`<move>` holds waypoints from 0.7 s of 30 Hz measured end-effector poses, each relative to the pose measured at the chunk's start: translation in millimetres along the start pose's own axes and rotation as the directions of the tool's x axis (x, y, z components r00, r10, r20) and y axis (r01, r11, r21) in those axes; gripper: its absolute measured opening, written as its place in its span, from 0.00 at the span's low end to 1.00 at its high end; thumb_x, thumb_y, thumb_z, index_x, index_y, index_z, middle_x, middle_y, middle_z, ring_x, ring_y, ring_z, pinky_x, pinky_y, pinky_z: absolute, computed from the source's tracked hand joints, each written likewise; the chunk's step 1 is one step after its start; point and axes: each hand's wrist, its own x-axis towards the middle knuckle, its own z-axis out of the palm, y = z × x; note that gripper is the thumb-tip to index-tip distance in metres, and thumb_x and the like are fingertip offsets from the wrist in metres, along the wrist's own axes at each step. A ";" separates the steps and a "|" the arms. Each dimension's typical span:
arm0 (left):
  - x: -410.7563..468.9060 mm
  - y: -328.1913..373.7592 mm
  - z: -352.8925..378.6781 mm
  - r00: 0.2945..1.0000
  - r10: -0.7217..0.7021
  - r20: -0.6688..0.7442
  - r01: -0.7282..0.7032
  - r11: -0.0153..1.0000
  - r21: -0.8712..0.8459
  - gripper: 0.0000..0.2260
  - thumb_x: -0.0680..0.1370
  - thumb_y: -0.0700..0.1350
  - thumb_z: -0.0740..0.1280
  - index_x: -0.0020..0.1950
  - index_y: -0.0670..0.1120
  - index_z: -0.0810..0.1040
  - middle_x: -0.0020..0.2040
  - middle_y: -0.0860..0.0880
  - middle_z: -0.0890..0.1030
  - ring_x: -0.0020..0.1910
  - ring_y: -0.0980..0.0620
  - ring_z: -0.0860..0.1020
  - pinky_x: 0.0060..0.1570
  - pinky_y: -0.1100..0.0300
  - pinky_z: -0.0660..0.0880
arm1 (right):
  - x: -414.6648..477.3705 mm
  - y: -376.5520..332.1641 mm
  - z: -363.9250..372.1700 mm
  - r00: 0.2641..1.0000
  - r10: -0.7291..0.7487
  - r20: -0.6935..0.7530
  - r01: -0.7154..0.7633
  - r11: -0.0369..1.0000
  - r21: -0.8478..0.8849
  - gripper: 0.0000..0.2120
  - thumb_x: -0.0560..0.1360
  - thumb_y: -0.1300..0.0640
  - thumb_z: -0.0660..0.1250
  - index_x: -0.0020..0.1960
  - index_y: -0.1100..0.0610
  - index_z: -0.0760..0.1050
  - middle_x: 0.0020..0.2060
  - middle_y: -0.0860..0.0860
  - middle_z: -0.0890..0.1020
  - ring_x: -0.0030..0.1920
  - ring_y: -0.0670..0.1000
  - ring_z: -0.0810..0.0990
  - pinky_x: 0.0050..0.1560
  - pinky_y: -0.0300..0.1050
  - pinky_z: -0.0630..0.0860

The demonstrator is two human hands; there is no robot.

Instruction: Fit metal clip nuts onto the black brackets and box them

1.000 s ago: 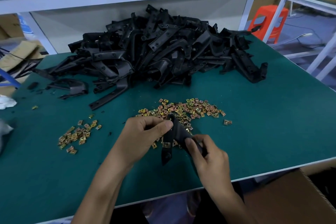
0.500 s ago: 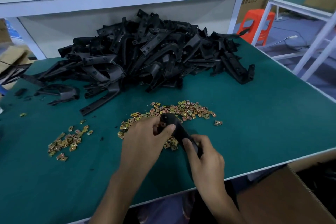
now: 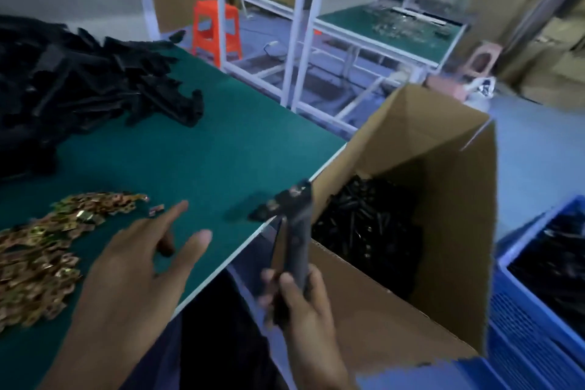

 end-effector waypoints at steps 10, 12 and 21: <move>-16.5 -38.6 -33.3 0.967 -0.222 -0.127 0.215 0.974 -0.066 0.11 0.73 0.68 0.61 0.54 0.75 0.76 0.52 0.79 0.74 0.50 0.74 0.74 0.44 0.65 0.70 | 71.0 -37.2 -11.3 0.997 0.036 -0.071 -0.022 0.981 0.192 0.15 0.79 0.58 0.71 0.65 0.55 0.75 0.45 0.56 0.86 0.37 0.52 0.82 0.34 0.44 0.77; -22.6 -46.0 -40.0 0.953 -0.268 -0.140 0.250 0.960 -0.129 0.12 0.72 0.67 0.61 0.53 0.74 0.76 0.51 0.77 0.76 0.50 0.75 0.74 0.45 0.64 0.72 | 88.2 -37.7 18.0 0.999 -0.034 0.033 0.033 0.999 0.026 0.12 0.79 0.61 0.70 0.62 0.55 0.77 0.44 0.56 0.87 0.37 0.51 0.82 0.33 0.45 0.76; -42.0 -73.2 -63.7 0.896 -0.398 -0.198 0.356 0.909 -0.219 0.11 0.71 0.65 0.61 0.52 0.75 0.77 0.44 0.69 0.82 0.41 0.67 0.79 0.38 0.71 0.74 | 176.2 -52.2 223.6 0.846 -0.001 0.533 0.242 0.892 -0.382 0.04 0.81 0.62 0.67 0.54 0.56 0.78 0.48 0.53 0.81 0.37 0.48 0.80 0.35 0.41 0.78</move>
